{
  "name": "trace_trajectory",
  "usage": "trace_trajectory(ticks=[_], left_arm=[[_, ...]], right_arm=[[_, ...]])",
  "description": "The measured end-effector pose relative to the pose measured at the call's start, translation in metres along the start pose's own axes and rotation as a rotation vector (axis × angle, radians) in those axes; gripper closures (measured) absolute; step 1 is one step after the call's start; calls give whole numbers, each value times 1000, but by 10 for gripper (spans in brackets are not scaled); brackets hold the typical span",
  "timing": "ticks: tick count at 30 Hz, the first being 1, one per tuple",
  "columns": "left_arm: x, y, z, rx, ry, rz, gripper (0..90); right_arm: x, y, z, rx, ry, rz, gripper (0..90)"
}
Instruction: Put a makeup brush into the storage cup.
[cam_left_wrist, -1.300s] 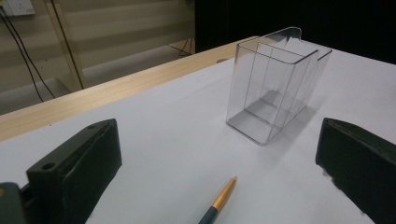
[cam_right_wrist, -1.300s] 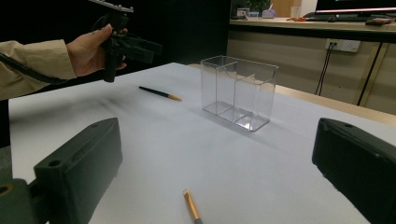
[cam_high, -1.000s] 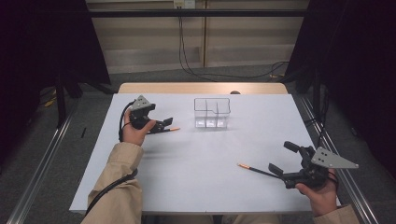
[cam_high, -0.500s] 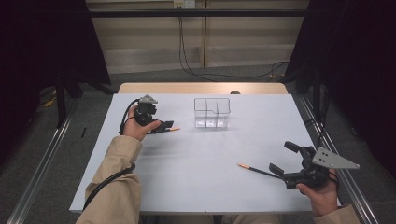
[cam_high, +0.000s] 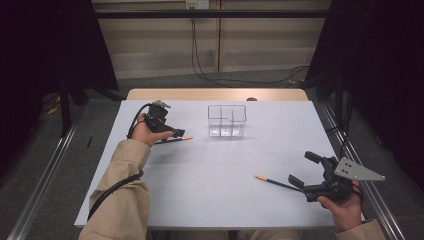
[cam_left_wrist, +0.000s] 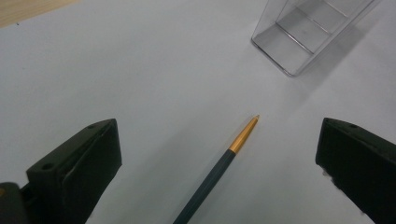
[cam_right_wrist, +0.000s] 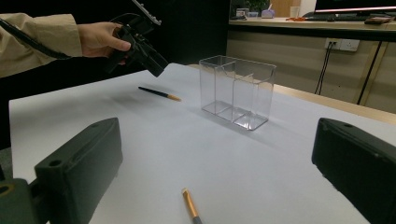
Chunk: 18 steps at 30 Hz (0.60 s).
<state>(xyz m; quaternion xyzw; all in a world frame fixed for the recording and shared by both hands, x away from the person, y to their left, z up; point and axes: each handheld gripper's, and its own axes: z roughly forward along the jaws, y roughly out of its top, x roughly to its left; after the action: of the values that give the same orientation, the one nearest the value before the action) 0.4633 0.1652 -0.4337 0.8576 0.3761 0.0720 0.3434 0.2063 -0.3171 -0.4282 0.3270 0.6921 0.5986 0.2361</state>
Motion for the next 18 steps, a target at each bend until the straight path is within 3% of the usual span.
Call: trace_trajectory(ticks=[5,6,10,18], left_arm=[[0,1,3,51,13,5,1],[1,2,4,80,15,12,5],[0,4,6,94,2,-2,17],[0,8,11,140,-4,10,69]], right_arm=[[0,0,0,1,0,1,11],[0,0,0,1,0,1,11],[0,0,0,1,-1,2,11],[-1,-1,0,4,-2,1,11]])
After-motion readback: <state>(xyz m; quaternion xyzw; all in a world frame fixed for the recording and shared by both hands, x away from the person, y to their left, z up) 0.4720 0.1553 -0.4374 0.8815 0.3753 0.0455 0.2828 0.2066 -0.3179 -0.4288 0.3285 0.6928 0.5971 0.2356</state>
